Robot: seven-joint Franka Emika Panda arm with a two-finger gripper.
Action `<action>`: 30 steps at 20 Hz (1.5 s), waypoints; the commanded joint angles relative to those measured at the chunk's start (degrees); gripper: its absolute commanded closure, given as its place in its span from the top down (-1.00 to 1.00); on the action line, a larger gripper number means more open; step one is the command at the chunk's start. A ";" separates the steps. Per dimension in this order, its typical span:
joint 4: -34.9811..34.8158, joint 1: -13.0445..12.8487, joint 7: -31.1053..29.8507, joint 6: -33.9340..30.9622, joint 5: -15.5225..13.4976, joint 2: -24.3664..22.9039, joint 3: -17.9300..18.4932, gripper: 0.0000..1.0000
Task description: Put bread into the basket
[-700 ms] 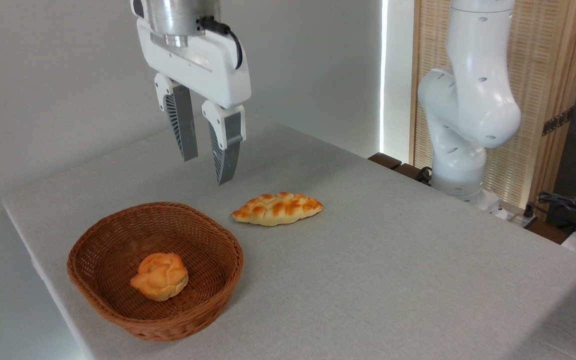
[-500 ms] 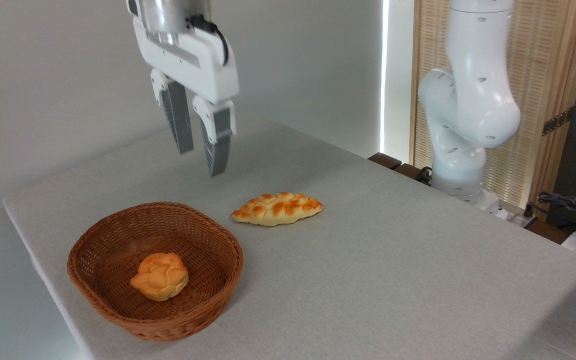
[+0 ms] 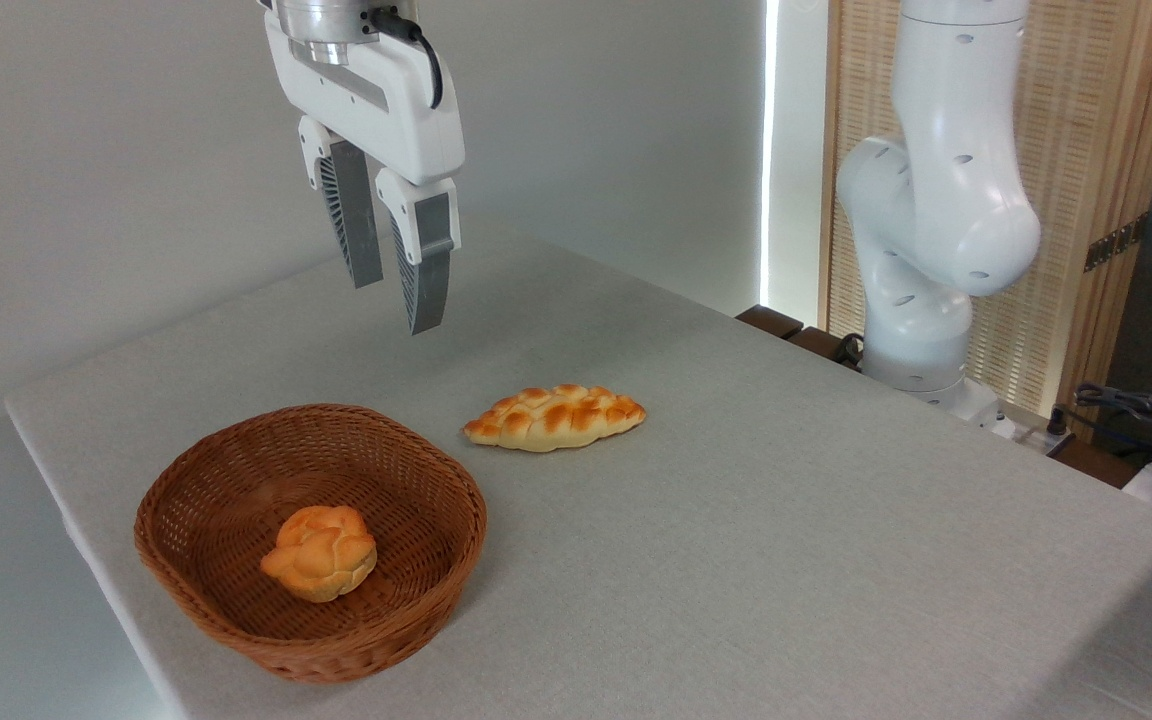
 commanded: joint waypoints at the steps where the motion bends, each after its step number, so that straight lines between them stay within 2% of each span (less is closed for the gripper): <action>1: 0.59 0.03 -0.31 -1.36 -0.24 -0.08 0.12 1.00; 14: 0.67 0.21 0.30 -1.80 0.46 0.09 0.12 1.00; 19: -1.96 0.03 0.57 -3.03 0.55 0.09 0.30 1.00; 23: -7.83 -0.58 1.35 -2.42 1.16 -2.09 0.03 1.00; 25: -12.49 -2.51 3.72 -1.37 3.18 -4.64 -0.05 1.00; 28: -19.08 -3.21 6.27 -0.04 3.54 -8.51 -0.05 1.00; 30: -22.60 -4.09 11.08 0.04 3.63 -9.92 -0.05 1.00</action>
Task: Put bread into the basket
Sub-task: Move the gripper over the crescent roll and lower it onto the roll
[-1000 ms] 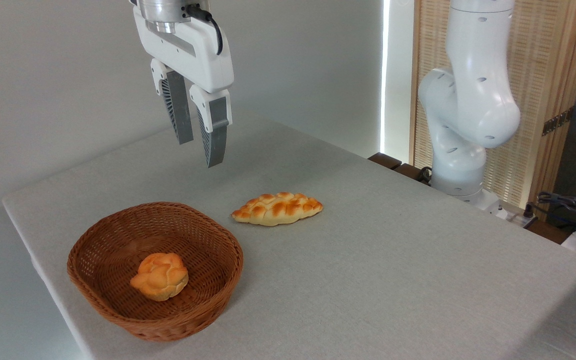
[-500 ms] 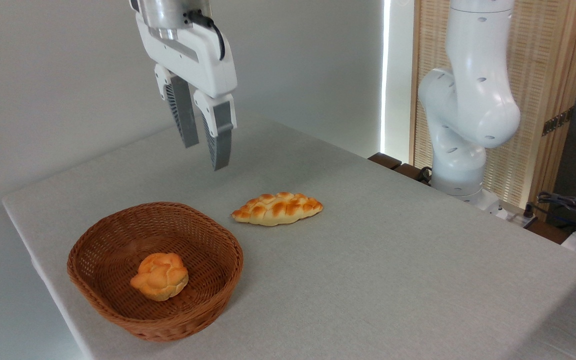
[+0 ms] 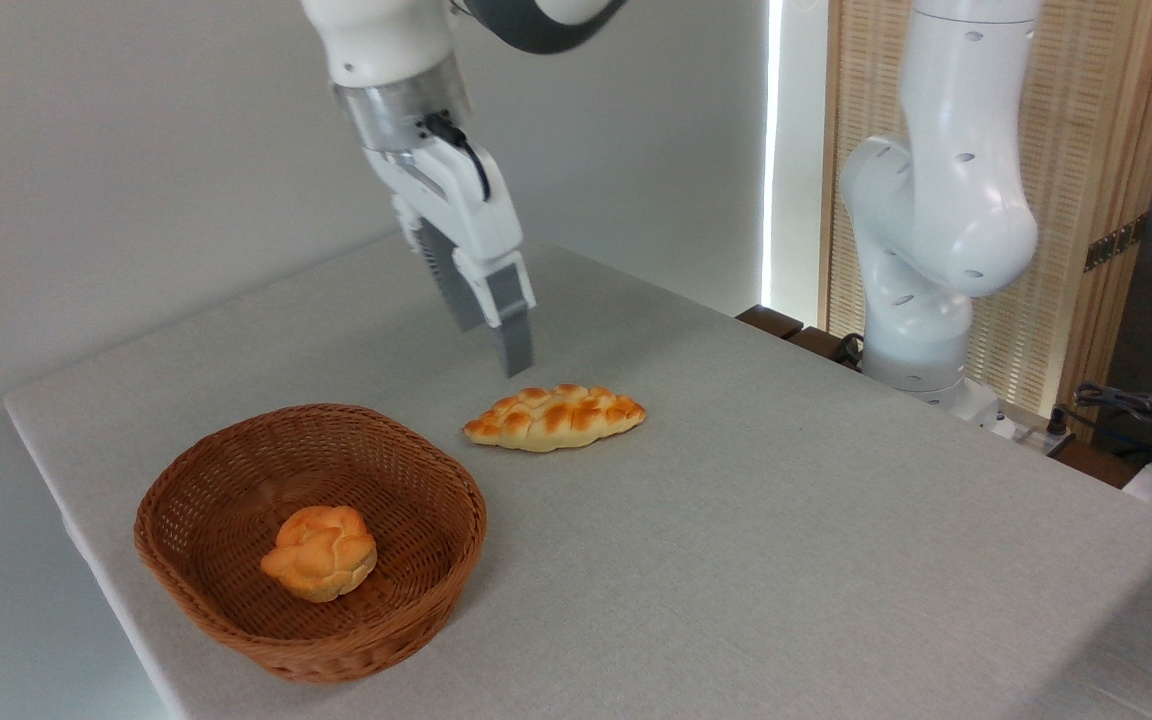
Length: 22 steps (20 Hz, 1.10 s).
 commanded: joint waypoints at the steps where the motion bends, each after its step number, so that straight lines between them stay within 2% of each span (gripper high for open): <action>1: -8.79 -2.17 8.89 2.05 1.03 -5.28 0.11 1.00; 4: -12.31 -3.57 11.73 3.54 1.03 -5.20 -1.11 1.00; 7: -16.80 -3.67 11.73 9.33 2.34 -4.76 -4.01 1.00; 18: -17.68 -3.93 11.73 13.39 4.28 1.74 -5.42 1.00; 22: -17.68 -3.93 11.73 13.48 4.28 2.28 -6.13 1.00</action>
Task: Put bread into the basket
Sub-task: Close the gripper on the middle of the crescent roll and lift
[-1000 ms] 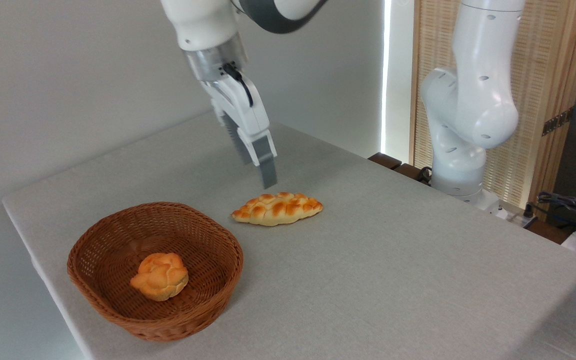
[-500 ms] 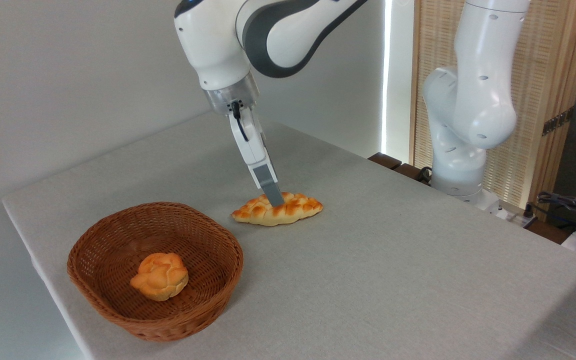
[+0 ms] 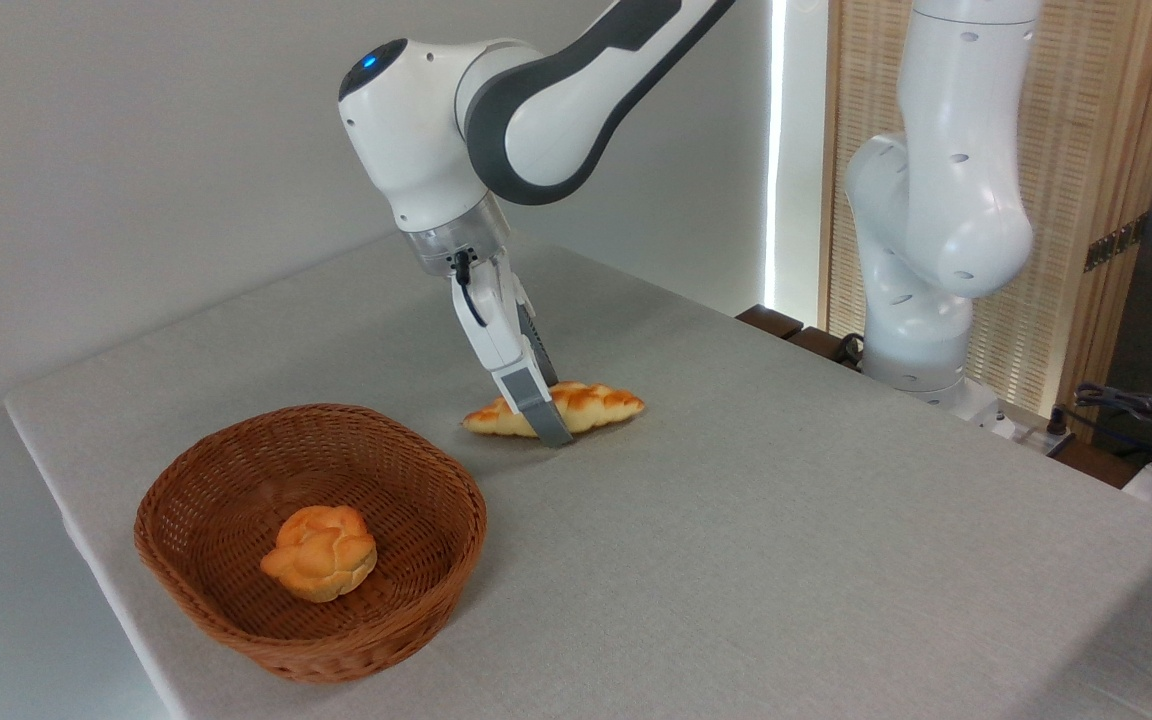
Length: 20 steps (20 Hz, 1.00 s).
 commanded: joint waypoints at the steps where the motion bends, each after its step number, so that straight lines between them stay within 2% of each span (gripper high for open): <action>1: -0.07 -0.31 0.53 0.91 0.96 0.33 -0.03 0.95; 3: 0.11 -0.22 0.53 0.91 0.96 0.33 -0.03 0.32; 4: 0.20 -0.22 0.53 0.91 0.96 0.24 0.06 0.07; 5: 0.20 -0.22 0.61 0.91 0.96 0.24 0.06 -0.05; 13: 0.46 -0.04 0.53 1.26 0.96 0.07 0.06 -0.08; 16: 0.99 0.04 0.53 1.26 0.96 -0.11 0.06 -0.19; 18: 1.52 0.04 0.53 1.17 0.88 -0.28 0.06 -0.39; 20: 2.13 0.04 0.53 0.99 0.88 -0.46 -0.02 -0.40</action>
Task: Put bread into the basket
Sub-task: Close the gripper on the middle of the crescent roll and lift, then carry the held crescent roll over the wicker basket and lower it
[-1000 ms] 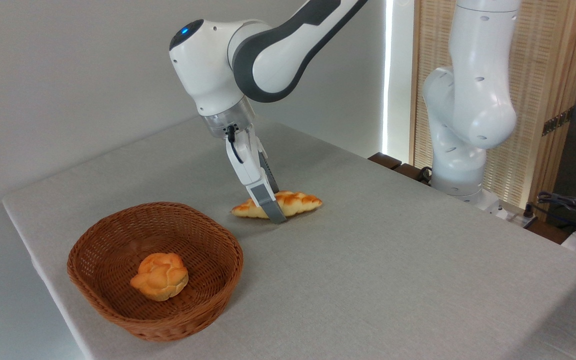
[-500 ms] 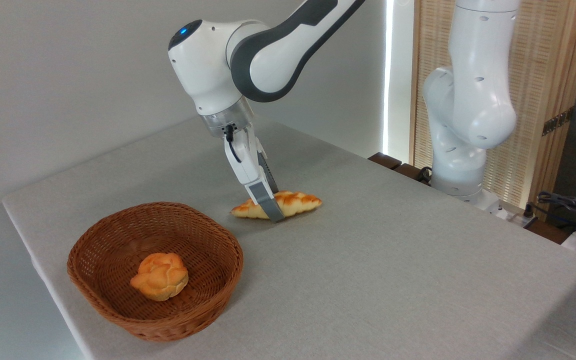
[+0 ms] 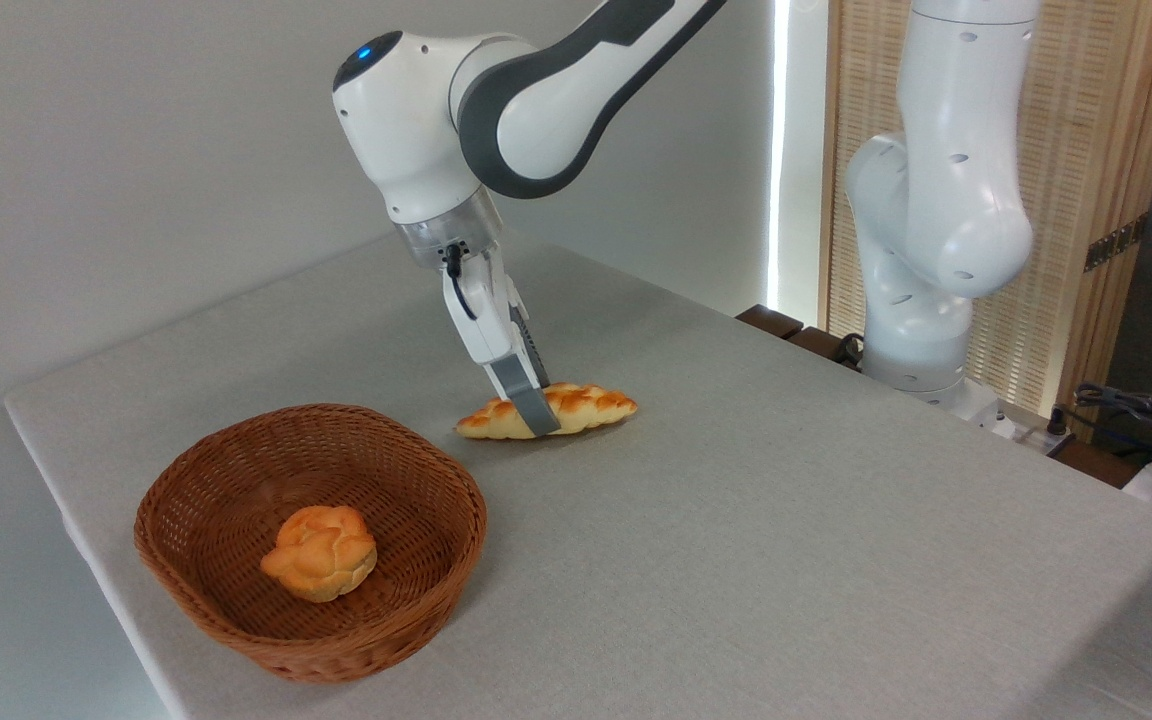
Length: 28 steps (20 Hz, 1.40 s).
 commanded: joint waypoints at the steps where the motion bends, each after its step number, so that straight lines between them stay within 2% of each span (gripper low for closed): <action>1: 1.15 0.08 0.53 0.52 0.86 -0.56 0.21 -0.39; 10: 7.74 0.43 0.18 -0.36 -0.10 -1.35 0.82 -0.32; 14: 10.99 0.52 -0.18 0.52 -0.19 -1.00 3.10 -0.28; 16: 12.92 0.52 -0.18 2.80 -1.06 -0.65 4.51 -0.24; 18: 14.85 0.60 -0.44 7.88 -3.95 0.84 6.53 -0.13; 21: 16.35 0.61 -0.53 11.68 -5.99 3.04 7.85 -0.06; 23: 17.23 0.61 -1.57 14.92 -6.43 5.58 8.03 0.99; 25: 17.32 0.61 -5.25 20.18 -7.30 7.52 8.03 1.00; 28: 17.41 0.61 -6.77 24.15 -9.50 9.72 8.03 1.00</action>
